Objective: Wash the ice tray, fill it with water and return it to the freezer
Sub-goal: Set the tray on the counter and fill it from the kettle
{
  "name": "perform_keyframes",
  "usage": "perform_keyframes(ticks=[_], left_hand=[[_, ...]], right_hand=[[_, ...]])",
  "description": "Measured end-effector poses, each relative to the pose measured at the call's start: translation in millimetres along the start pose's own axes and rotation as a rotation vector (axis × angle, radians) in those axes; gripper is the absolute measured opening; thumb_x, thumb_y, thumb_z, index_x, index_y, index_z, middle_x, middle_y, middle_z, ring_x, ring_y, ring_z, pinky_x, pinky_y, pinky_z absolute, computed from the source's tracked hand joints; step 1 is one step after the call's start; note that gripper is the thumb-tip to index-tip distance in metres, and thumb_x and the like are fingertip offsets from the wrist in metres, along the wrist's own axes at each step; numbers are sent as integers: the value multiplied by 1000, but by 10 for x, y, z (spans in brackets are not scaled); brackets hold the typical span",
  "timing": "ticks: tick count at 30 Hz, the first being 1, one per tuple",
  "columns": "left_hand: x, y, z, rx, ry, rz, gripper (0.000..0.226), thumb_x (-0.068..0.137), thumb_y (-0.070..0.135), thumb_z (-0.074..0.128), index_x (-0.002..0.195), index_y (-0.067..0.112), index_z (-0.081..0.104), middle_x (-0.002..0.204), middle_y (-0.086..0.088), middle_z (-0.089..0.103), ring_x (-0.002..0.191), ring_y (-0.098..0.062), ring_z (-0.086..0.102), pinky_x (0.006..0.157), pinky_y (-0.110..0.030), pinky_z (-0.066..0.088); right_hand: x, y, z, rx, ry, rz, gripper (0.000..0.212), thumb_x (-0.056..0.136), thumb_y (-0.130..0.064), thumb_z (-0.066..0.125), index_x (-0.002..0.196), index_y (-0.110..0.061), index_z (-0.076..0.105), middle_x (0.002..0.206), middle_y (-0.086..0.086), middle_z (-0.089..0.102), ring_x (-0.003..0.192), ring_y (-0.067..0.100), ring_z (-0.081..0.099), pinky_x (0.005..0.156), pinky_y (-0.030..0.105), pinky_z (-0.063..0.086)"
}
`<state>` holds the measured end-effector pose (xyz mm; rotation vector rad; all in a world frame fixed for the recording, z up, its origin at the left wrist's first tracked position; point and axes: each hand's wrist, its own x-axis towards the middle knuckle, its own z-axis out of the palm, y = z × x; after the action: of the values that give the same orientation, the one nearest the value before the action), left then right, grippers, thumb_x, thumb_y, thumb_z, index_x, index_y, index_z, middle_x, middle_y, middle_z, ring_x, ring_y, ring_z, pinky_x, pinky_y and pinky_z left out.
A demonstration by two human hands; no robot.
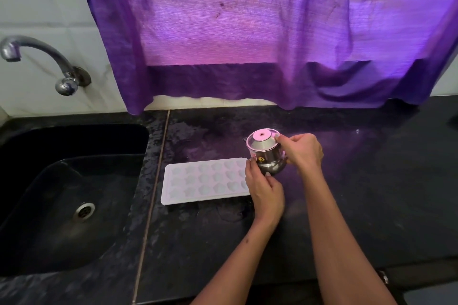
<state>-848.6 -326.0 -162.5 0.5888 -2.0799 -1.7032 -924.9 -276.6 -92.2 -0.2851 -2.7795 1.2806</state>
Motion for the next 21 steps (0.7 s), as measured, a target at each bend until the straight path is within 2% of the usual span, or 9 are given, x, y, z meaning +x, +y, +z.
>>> perform_keyframes(ticks=[3,7,11,14,16,19,21], left_hand=[[2,-11,-30,-34,7,1,57,90,-4,41,145,5,30,149,-12,32,138,-26,31,115,-41,26],[25,-46,-64,-57,14,-21,57,87,-5,40,143,4,33,146,-14,37,135,-27,35,112,-43,30],[30,-59,-88,-61,21,-26,57,86,-7,41,142,3,34,141,-13,40,132,-26,39,112,-39,31],[40,-75,-99,-64,14,-25,57,86,-7,40,141,3,36,140,-13,42,130,-25,40,111,-38,32],[49,-85,-113,-63,11,-21,56,85,-7,40,139,4,38,136,-11,44,127,-24,43,109,-33,34],[61,-97,-129,-54,11,-21,54,86,-8,41,139,3,38,134,-11,45,124,-22,44,102,-19,31],[60,-102,-127,-49,8,-18,55,87,-7,42,140,2,37,135,-13,45,125,-23,43,102,-20,31]], right_hand=[[-30,-84,22,-18,0,-8,35,80,-44,64,58,-16,67,76,9,71,85,29,64,69,28,40],[-54,-146,81,-49,10,-5,34,79,-47,64,79,-15,76,89,10,72,93,31,64,69,27,37],[-72,-167,131,-78,25,-13,35,79,-47,65,84,-14,76,91,10,72,94,32,64,69,27,38],[-96,-190,147,-97,28,-17,34,80,-46,65,81,-14,76,85,8,71,90,31,64,68,27,38],[-113,-216,149,-104,25,-16,32,82,-44,65,79,-14,75,79,6,67,87,29,62,67,27,37],[-130,-232,151,-112,36,-16,31,81,-43,65,80,-14,75,80,6,65,85,29,61,68,27,38],[-134,-228,157,-116,46,-25,31,81,-43,65,79,-13,75,85,9,69,88,32,63,68,28,40]])
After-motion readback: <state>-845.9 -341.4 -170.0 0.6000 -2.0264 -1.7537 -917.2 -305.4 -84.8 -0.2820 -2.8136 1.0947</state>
